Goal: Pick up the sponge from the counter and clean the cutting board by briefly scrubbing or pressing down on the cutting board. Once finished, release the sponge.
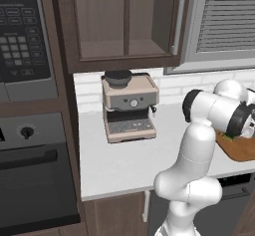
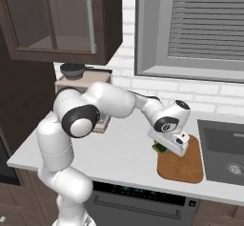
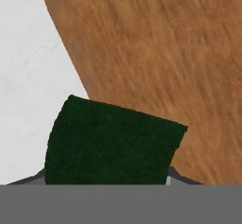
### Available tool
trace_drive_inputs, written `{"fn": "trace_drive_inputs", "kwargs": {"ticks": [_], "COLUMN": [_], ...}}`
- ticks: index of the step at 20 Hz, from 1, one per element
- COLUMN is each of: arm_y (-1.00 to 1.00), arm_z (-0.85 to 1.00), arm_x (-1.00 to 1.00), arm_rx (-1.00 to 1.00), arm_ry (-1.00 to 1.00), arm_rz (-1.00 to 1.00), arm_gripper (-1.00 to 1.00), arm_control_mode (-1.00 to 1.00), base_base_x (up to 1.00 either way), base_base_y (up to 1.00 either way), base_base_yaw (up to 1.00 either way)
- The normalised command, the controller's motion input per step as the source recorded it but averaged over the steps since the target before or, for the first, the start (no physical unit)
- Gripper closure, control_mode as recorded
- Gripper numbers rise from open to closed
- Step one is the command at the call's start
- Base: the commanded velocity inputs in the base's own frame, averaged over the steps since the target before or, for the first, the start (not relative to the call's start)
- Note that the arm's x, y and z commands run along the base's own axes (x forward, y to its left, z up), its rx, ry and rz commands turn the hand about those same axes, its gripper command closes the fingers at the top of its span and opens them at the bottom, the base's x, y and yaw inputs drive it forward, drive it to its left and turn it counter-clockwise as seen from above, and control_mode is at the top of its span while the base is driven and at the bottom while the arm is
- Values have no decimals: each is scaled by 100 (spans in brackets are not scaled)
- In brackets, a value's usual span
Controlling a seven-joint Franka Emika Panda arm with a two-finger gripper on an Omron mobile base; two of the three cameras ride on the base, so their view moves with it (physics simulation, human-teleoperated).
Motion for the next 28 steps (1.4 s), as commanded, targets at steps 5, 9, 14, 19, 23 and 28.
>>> {"fn": "trace_drive_inputs", "kwargs": {"ticks": [5, 9, 14, 19, 23, 28], "arm_y": [-10, -57, -9, 67, 94, 28], "arm_z": [-26, -35, -90, -100, -100, -96], "arm_x": [59, 20, -21, -55, -5, 11], "arm_rx": [-11, 0, -12, -32, -37, -21], "arm_ry": [7, 0, -24, -29, -2, 4], "arm_rz": [-10, -1, 0, 0, 7, 6], "arm_gripper": [100, 100, 100, 100, 100, 100], "arm_control_mode": [-100, -100, -100, -100, -100, -100], "base_base_x": [0, 0, 0, 0, 0, 0], "base_base_y": [0, 0, 0, 0, 0, 0], "base_base_yaw": [0, 0, 0, 0, 0, 0]}}
